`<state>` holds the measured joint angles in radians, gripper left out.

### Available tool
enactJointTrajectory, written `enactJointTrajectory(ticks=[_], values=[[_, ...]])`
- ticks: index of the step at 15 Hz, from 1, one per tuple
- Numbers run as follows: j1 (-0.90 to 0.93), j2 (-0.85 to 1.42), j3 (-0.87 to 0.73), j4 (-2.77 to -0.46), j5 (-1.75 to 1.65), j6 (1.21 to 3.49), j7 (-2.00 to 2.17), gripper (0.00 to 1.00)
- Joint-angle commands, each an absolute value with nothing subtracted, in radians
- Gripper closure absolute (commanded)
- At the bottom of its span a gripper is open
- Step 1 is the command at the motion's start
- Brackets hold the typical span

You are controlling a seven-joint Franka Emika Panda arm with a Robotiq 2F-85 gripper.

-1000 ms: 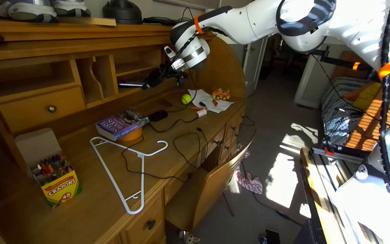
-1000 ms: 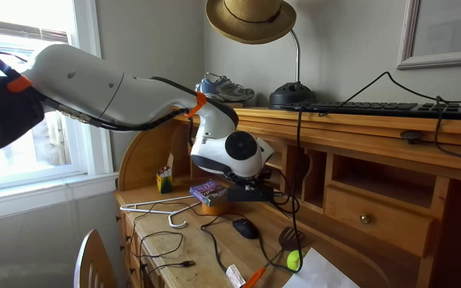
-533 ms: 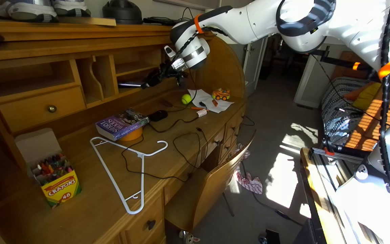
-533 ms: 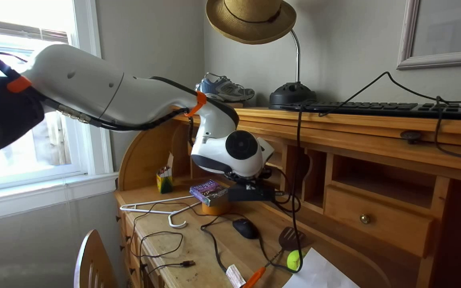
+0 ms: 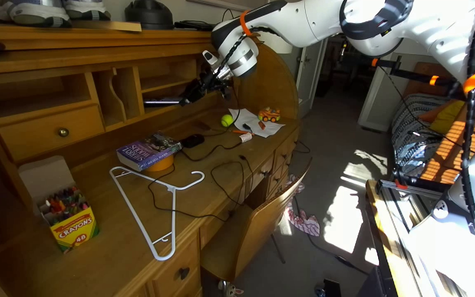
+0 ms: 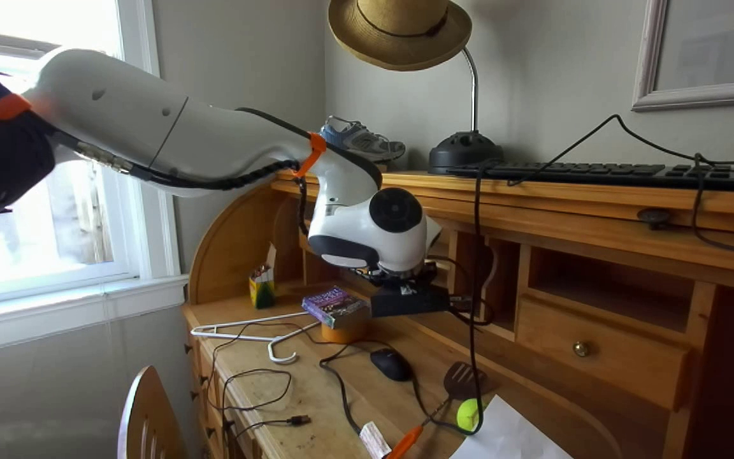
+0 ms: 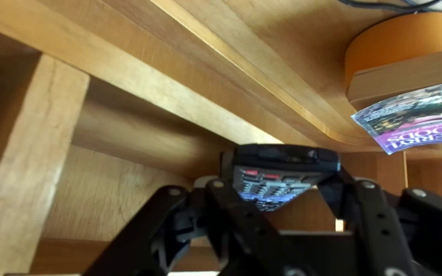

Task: Put the remote on top of the book

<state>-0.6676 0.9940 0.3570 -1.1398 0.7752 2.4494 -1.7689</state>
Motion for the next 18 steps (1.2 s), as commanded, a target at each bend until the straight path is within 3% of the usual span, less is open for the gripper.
enactJointTrajectory(ticks=[1, 9, 18], values=[[-0.693, 0.909, 0.295, -1.212, 0.688, 2.304, -1.755, 0.69], [-0.735, 0.845, 0.239, -1.209, 0.556, 1.986, -1.85, 0.69], [-0.714, 0.817, 0.281, -1.335, 0.568, 1.987, -1.97, 0.69]])
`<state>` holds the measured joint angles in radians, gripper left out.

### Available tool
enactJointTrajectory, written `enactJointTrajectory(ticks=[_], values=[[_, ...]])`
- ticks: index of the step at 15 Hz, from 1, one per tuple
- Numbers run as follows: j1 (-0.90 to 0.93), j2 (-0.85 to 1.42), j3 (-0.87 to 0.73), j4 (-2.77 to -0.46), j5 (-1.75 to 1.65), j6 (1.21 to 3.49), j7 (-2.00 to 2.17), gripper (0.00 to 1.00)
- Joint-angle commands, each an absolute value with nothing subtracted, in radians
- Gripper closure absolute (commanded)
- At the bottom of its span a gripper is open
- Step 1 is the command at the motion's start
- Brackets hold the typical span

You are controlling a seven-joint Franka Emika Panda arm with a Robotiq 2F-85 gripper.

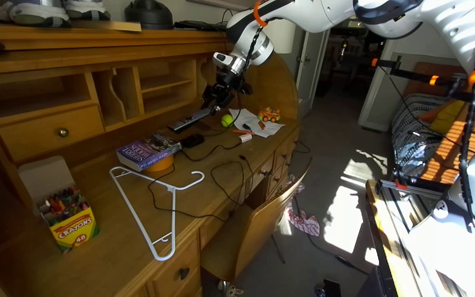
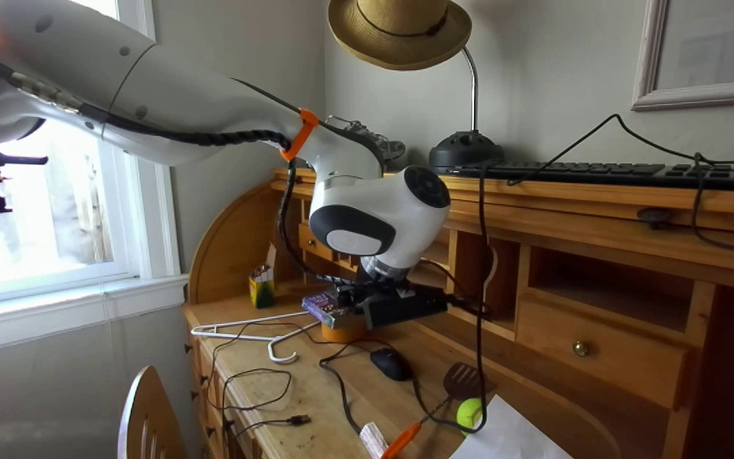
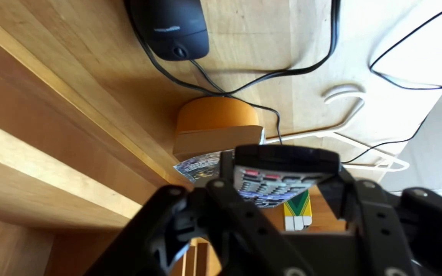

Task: Put the remote on top of the book

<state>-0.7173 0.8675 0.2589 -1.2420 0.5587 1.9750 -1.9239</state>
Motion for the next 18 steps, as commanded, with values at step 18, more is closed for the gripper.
enactJointTrajectory(ticks=[18], values=[[-0.513, 0.908, 0.207, -1.308, 0.849, 2.235, -2.105, 0.69]])
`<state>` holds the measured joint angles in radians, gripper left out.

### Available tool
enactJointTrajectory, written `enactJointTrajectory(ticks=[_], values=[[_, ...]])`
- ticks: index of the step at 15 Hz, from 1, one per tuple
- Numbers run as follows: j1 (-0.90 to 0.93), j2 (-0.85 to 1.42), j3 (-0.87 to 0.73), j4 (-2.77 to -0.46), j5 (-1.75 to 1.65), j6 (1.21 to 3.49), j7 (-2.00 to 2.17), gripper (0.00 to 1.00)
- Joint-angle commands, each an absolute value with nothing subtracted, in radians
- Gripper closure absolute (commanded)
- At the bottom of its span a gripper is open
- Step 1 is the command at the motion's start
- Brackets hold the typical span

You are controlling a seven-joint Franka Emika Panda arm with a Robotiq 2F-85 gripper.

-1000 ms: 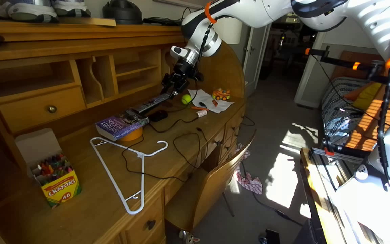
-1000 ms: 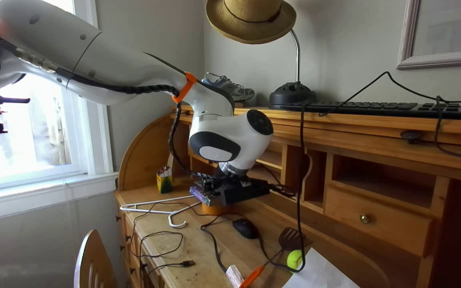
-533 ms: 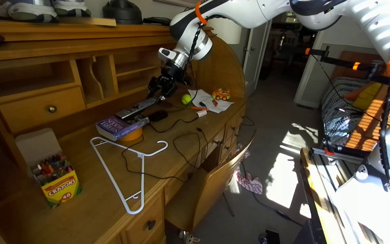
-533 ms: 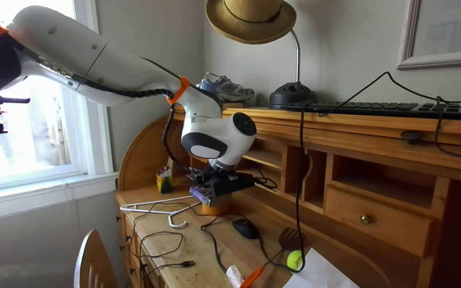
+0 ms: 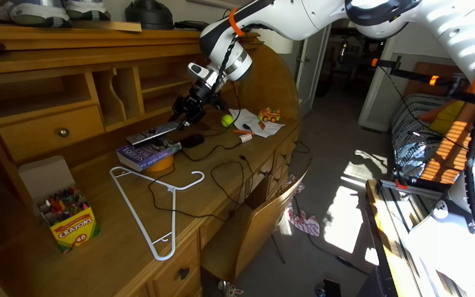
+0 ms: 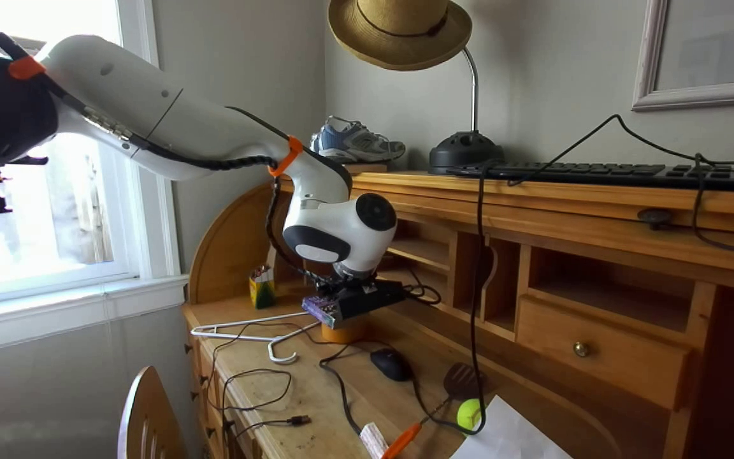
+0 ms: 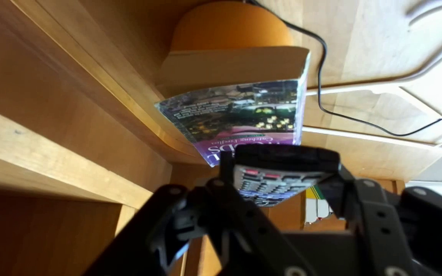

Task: Put the remote on top of the book

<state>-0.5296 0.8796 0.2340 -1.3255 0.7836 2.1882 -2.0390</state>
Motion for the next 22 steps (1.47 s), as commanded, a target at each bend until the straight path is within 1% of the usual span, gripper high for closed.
enactJointTrajectory(ticks=[1, 13, 14, 15, 17, 18, 22], values=[[-0.51, 0.915, 0.205, -1.308, 0.867, 2.248, -2.117, 0.69], [-0.44, 0.943, 0.163, -1.318, 0.952, 2.32, -2.17, 0.69], [-0.433, 0.936, 0.157, -1.325, 0.951, 2.328, -2.162, 0.19], [-0.424, 0.925, 0.146, -1.337, 0.942, 2.334, -2.151, 0.18], [-0.417, 0.898, 0.135, -1.367, 0.951, 2.384, -2.139, 0.05], [-0.419, 0.871, 0.13, -1.394, 0.95, 2.39, -2.133, 0.0], [-0.392, 0.746, 0.071, -1.531, 0.931, 2.503, -2.022, 0.0]])
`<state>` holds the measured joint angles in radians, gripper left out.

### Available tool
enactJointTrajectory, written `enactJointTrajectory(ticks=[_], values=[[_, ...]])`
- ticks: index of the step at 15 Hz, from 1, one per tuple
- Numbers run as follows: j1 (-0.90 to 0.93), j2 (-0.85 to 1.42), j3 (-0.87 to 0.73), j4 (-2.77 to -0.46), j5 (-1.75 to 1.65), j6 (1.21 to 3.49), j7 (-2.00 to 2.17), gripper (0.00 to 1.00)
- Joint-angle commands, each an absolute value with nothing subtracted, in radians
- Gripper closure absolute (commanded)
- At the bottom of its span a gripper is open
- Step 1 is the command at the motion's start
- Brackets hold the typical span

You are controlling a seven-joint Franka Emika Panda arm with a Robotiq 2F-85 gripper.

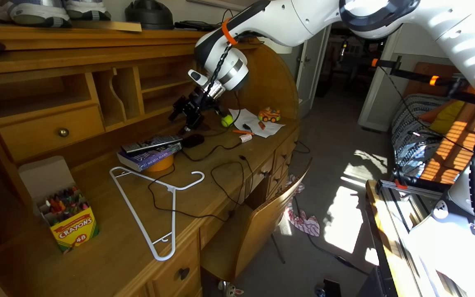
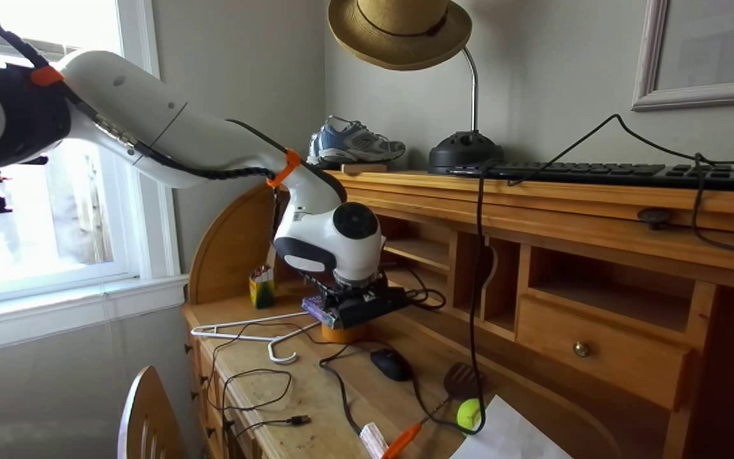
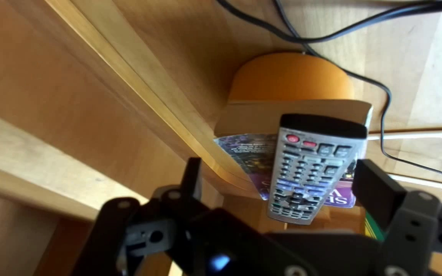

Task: Put the remote on top of the book

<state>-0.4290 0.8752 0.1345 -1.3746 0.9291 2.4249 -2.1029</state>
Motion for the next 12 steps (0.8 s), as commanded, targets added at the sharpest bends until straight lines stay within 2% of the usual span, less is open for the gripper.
enactJointTrajectory(ticks=[1, 8, 12], values=[[-0.374, 0.702, 0.043, -1.583, 0.911, 2.526, -1.965, 0.0], [-0.265, 0.407, -0.086, -1.914, 0.745, 2.608, -1.543, 0.0], [-0.132, 0.204, -0.245, -2.083, 0.612, 2.53, -1.231, 0.0]])
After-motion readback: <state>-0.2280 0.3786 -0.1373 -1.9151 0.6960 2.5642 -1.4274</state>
